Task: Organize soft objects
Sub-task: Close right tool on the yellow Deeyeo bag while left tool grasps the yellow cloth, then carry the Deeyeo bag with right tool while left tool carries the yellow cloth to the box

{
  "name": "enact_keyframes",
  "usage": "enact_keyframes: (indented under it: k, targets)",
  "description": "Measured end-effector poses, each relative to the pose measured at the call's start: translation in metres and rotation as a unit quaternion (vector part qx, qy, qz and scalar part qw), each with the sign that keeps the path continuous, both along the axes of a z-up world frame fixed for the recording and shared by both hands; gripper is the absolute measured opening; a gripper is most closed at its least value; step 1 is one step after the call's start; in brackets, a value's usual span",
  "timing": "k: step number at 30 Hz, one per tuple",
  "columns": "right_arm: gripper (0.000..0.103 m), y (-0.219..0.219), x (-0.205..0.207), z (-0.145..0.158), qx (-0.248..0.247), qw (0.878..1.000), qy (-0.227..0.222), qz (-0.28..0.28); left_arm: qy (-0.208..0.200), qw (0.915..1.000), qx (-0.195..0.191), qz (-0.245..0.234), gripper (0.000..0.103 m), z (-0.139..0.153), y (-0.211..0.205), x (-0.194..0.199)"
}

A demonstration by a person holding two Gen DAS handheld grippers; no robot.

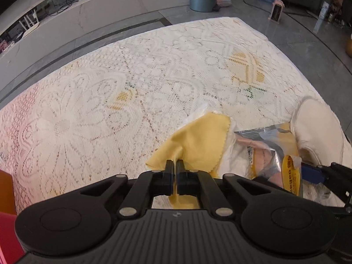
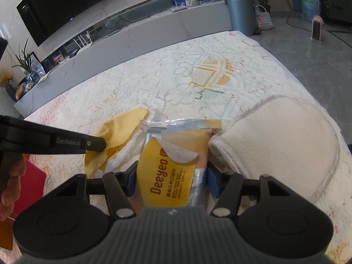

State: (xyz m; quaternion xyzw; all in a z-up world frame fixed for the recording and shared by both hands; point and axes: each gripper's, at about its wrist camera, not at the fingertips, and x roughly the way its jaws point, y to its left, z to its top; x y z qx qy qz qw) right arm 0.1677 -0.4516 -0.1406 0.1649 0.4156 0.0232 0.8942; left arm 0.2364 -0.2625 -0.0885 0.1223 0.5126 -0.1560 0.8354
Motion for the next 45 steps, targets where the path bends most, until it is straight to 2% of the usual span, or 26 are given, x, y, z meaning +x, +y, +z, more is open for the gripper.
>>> enact_keyframes:
  k: [4, 8, 11, 19, 24, 27, 33, 36, 38, 45]
  targets:
    - [0.06, 0.002, -0.002, 0.0, -0.006, 1.0, -0.001, 0.003, -0.007, 1.0, 0.005, 0.003, 0.002, 0.004, 0.002, -0.004]
    - [0.055, 0.003, -0.01, 0.002, -0.02, 1.0, 0.0, 0.015, -0.015, 0.9999, 0.006, -0.003, 0.002, 0.014, 0.006, -0.009]
    - [0.054, 0.001, -0.017, 0.003, -0.022, 1.0, -0.001, 0.019, -0.035, 0.9994, 0.006, -0.004, 0.001, 0.026, 0.01, -0.013]
    - [0.053, 0.006, -0.021, 0.007, -0.038, 0.999, -0.001, 0.014, -0.087, 0.9954, -0.039, -0.001, 0.002, 0.077, 0.029, -0.026]
    - [0.052, 0.008, -0.026, 0.009, -0.041, 0.999, -0.001, 0.004, -0.126, 0.9918, -0.019, -0.01, 0.002, 0.107, 0.03, -0.04]
    - [0.052, 0.007, -0.032, 0.012, -0.037, 0.999, -0.003, -0.009, -0.136, 0.9897, -0.041, -0.011, 0.002, 0.128, 0.039, -0.05]
    - [0.051, 0.013, -0.06, 0.024, -0.026, 0.999, -0.019, -0.019, -0.188, 0.9806, -0.055, -0.009, 0.002, 0.166, 0.069, -0.077]
    - [0.051, 0.021, -0.072, 0.035, -0.024, 0.999, -0.03, -0.018, -0.193, 0.9788, -0.067, -0.013, 0.002, 0.177, 0.087, -0.092]
    - [0.051, 0.03, -0.078, 0.047, -0.017, 0.999, -0.039, 0.002, -0.191, 0.978, -0.083, -0.005, 0.002, 0.184, 0.104, -0.1]
    - [0.051, 0.076, -0.1, 0.114, -0.01, 0.994, -0.1, 0.054, -0.213, 0.969, -0.116, 0.044, 0.002, 0.202, 0.176, -0.118]
